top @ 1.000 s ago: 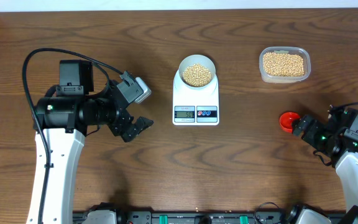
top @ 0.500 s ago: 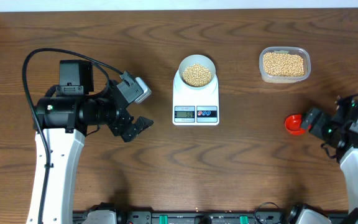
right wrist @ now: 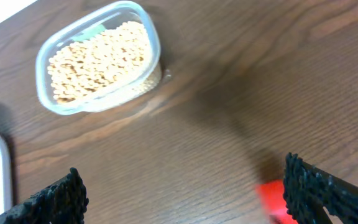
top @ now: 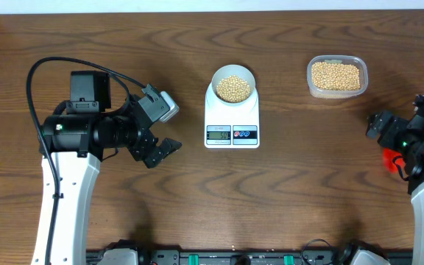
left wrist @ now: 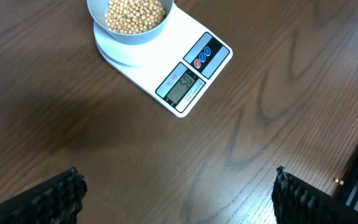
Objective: Scoop item into bowl and weigh 50g on scale
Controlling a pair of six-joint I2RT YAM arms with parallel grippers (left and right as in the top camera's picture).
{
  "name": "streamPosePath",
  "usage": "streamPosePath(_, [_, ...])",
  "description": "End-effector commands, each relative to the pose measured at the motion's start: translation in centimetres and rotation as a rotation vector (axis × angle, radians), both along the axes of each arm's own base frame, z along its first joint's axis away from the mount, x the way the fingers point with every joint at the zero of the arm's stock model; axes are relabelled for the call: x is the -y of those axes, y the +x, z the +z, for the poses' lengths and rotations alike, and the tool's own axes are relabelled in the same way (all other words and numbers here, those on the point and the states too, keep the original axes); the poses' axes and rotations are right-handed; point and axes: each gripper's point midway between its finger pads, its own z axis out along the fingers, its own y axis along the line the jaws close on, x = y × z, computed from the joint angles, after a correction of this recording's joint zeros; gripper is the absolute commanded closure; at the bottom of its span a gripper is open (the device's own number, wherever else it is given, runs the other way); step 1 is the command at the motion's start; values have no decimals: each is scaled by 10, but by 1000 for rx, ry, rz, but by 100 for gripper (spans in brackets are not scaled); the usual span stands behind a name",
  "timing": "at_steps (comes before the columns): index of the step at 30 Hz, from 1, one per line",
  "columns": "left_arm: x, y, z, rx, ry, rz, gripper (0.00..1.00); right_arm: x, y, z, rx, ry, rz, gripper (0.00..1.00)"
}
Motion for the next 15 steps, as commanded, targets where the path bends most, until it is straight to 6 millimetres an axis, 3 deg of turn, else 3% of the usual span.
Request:
streamPosePath(1, [-2, 3, 4, 19, 10, -8, 2, -31, 0, -7, -31, 77, 115, 1])
streamPosePath(4, [-2, 3, 4, 19, 10, -8, 2, -63, 0, -16, -64, 147, 217, 1])
streamPosePath(9, [-2, 3, 4, 19, 10, -8, 2, -103, 9, -14, -44, 146, 353, 1])
streamPosePath(15, [-2, 3, 4, 19, 10, -8, 2, -124, 16, -7, 6, 84, 468, 1])
